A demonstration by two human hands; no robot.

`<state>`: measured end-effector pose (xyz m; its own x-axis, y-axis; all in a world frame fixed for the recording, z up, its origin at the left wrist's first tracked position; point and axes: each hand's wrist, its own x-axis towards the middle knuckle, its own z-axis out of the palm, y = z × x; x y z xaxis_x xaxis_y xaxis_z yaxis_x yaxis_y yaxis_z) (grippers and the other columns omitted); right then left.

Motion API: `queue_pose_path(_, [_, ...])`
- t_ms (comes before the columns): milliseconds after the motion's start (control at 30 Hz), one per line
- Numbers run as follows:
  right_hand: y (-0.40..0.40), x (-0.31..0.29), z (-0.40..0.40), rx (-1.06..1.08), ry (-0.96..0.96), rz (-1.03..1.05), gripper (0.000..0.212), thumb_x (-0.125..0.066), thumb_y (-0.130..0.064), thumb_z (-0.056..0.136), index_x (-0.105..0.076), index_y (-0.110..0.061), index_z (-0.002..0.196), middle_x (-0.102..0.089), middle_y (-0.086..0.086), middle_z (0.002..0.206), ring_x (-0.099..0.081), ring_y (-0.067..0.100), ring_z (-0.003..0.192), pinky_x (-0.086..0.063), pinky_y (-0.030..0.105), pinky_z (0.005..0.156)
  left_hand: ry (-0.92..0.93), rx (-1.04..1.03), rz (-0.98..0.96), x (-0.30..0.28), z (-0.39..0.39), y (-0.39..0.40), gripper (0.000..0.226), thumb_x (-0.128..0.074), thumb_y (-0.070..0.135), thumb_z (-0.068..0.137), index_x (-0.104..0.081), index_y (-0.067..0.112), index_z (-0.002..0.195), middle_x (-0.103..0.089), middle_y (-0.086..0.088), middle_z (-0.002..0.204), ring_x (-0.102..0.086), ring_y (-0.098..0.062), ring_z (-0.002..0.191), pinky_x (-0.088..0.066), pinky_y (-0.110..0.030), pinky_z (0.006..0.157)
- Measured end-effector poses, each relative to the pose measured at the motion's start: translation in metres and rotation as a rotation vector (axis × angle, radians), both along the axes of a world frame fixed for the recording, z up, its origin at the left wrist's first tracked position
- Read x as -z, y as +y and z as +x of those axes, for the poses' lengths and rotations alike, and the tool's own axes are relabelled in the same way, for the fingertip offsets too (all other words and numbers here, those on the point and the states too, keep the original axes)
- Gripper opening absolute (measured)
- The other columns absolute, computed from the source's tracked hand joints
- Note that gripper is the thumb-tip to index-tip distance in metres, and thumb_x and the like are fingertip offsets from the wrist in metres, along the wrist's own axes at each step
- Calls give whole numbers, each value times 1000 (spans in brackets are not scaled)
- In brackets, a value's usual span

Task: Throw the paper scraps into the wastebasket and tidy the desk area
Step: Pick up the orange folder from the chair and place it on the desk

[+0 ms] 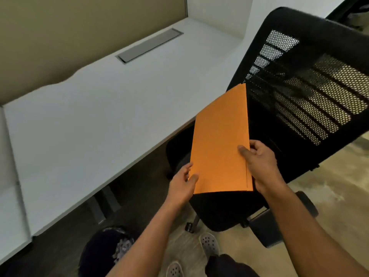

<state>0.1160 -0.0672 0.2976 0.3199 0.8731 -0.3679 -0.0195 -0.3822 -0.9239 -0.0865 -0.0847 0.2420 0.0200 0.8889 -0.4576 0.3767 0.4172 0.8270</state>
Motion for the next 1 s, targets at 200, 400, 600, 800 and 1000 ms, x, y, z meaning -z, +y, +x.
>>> queue_pose_path(200, [-17,-40,-70,-148,-257,166,25,-59,-33,95,-61,-27,119,-71,-12,98,-67,1,89,-57,34,82,-365,26,67,-83,-3,-6,62,-43,63,92,-27,41,149,-30,6,155,-36,-19,137,-38,-48,110])
queue_pose_path(400, [-20,-67,-119,-283,-392,266,18,-58,-38,94,-63,-36,111,-72,-14,97,-67,1,84,-58,28,72,-438,-80,178,-127,-13,-3,23,-42,44,101,-43,50,122,-65,9,117,-65,-3,102,-55,-28,78])
queue_pose_path(600, [-13,-69,-150,-496,-512,303,29,-55,-46,93,-57,-39,122,-69,-9,109,-66,15,98,-54,37,87,-486,-379,163,-132,-45,5,31,-44,25,101,-54,22,130,-72,0,108,-71,-15,95,-57,-32,81])
queue_pose_path(800, [8,-59,-158,-729,-486,343,38,-60,-51,89,-55,-37,124,-63,-10,118,-56,7,101,-45,24,85,-592,-608,102,-127,-70,17,30,-37,15,102,-61,13,120,-71,-14,112,-69,-29,102,-57,-43,87])
queue_pose_path(1000, [42,-52,-156,-818,-360,436,41,-66,-40,89,-41,-49,121,-46,-10,144,-52,10,115,-42,18,86,-653,-755,73,-122,-93,32,31,-35,15,105,-59,17,123,-72,-11,112,-68,-32,103,-56,-50,81])
